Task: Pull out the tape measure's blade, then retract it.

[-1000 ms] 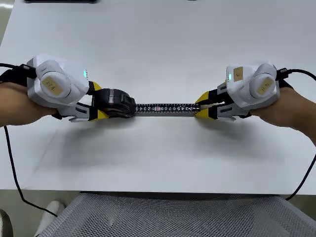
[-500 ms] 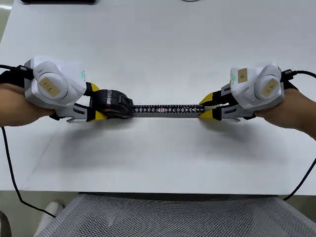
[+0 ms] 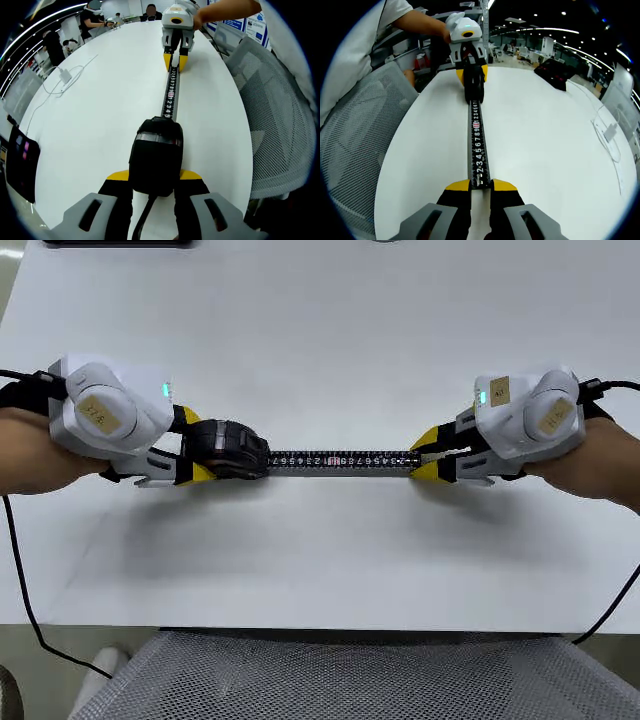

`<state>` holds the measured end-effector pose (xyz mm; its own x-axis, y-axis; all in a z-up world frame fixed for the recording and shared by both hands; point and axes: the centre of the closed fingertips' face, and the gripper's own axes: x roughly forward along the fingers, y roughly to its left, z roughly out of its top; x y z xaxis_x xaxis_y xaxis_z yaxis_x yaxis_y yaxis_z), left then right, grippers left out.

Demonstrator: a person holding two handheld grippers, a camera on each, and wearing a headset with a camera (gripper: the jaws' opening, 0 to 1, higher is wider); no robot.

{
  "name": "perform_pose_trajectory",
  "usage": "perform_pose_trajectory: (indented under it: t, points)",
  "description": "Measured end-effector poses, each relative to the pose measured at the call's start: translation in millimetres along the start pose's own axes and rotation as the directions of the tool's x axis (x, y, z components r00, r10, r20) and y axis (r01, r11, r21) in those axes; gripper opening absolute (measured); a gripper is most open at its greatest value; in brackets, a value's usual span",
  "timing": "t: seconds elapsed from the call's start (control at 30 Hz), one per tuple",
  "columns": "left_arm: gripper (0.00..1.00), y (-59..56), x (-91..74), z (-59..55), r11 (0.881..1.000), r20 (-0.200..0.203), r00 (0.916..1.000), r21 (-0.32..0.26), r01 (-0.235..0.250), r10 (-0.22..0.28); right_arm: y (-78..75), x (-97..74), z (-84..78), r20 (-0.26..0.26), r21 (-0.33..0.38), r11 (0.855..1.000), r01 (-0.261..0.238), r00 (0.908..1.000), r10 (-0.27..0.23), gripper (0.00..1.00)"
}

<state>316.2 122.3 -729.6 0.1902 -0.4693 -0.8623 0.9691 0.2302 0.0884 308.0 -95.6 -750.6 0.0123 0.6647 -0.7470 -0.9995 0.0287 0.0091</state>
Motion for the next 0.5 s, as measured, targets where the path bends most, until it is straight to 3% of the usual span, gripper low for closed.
perform_pose_trajectory:
  t: [0.5]
  points:
    - [0.26,0.0,-0.3,0.1,1.0,0.001,1.0,-0.002,-0.001,0.001,-0.8,-3.4,1.2,0.001,0.0,1.0,0.0,1.0,0.0,0.09]
